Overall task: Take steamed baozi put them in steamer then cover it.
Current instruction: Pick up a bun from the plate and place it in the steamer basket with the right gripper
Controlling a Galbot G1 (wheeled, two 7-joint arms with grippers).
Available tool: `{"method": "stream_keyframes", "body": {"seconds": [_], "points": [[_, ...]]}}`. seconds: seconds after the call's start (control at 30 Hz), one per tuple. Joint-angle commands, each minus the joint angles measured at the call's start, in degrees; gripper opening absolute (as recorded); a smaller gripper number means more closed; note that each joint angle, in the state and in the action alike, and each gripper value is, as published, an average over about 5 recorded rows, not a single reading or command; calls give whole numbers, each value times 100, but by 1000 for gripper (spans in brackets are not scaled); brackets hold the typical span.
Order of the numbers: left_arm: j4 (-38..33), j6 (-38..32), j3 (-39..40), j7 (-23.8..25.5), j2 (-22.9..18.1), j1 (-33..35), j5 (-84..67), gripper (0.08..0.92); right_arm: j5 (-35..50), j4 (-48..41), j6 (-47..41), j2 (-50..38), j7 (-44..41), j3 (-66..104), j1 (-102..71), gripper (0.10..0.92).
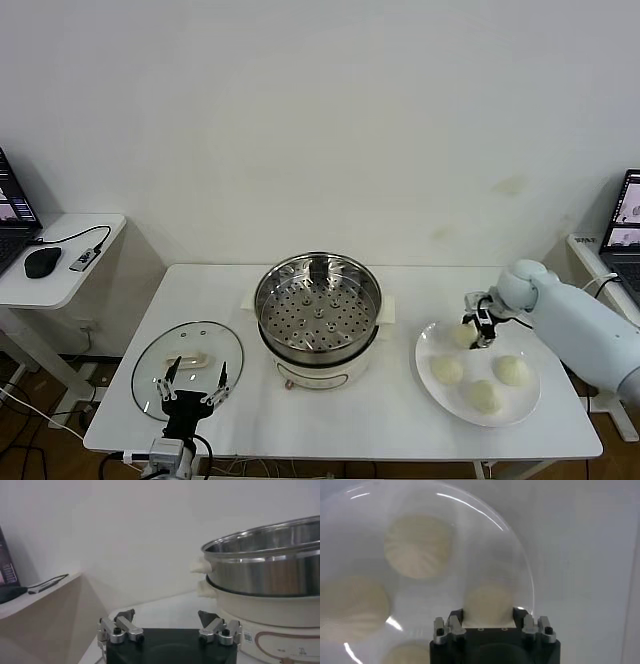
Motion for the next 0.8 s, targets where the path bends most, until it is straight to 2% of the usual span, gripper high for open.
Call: {"method": "stream_keyframes", "body": {"seconds": [0.03,0.17,0.4,0.6,0.8], "points": [[2,-9,34,32,11,13,-317,823,1003,746,-5,-434,-44,-931,1445,611],[10,-58,53,65,2,27,-526,823,1543,798,114,-175,-95,-1567,2479,611],[-37,-129,16,109,3,81,-897,823,2349,557,374,828,-82,-2555,3877,611],[-32,-253,-28,105,-50,120,-975,823,2731,155,859,1866,33,-2907,4138,611],[-33,-284,-71,83,-67,115,-949,823,2635,-123,1456,2789,203,-3211,4017,611]]}}
